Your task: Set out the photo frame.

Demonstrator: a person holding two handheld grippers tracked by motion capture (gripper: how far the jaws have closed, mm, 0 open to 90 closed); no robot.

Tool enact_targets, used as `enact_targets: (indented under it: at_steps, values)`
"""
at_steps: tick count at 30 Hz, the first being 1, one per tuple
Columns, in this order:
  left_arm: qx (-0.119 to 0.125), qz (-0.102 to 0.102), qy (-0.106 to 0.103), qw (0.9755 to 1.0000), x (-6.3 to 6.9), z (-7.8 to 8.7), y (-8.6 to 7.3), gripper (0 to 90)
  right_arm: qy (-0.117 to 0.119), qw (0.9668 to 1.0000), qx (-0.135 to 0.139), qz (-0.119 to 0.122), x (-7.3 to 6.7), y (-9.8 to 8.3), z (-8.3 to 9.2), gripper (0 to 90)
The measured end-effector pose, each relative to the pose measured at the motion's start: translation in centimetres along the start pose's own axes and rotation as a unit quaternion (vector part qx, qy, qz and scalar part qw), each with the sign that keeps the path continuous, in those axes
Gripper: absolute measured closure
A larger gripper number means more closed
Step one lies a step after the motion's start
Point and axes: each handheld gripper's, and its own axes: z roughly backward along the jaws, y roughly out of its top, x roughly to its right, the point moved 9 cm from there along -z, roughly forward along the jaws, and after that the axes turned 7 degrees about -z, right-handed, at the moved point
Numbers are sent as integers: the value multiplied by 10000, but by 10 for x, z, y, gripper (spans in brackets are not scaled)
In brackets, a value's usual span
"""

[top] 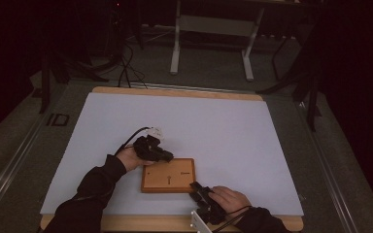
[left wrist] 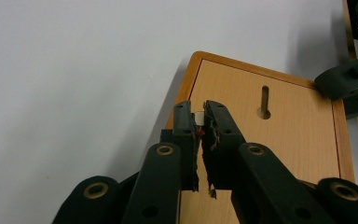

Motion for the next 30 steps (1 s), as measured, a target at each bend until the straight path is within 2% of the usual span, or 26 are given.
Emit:
enact_targets:
  at_steps: [1,2,9,13,17,21,24,26,30]
  values:
    - [-13,-13,1,10000,0,0,0,840,-33,9999,-43,141,-2,0,-1,582]
    - [-18,-10,6,10000,0,0,0,840,-48,9998,-54,185,-2,0,-1,593]
    - [-40,-45,12,10000,1,0,0,838,6,9998,-50,217,-5,0,-3,594]
    - [-35,-45,13,10000,2,0,0,835,-37,9995,-89,316,-5,1,-4,651]
    - [-36,-57,26,10000,2,0,0,836,-81,9992,-83,387,-5,2,-3,660]
    - [-16,-69,67,10000,1,0,0,827,26,9993,-66,357,-3,2,-2,659]
    - [60,-76,239,9997,-1,3,0,727,105,9994,-22,321,-2,2,-2,658]
    - [224,9,298,9993,-2,8,2,638,184,9996,-12,216,1,2,-2,657]
    - [409,-49,477,9980,0,22,3,515,372,9993,20,78,7,3,-1,657]
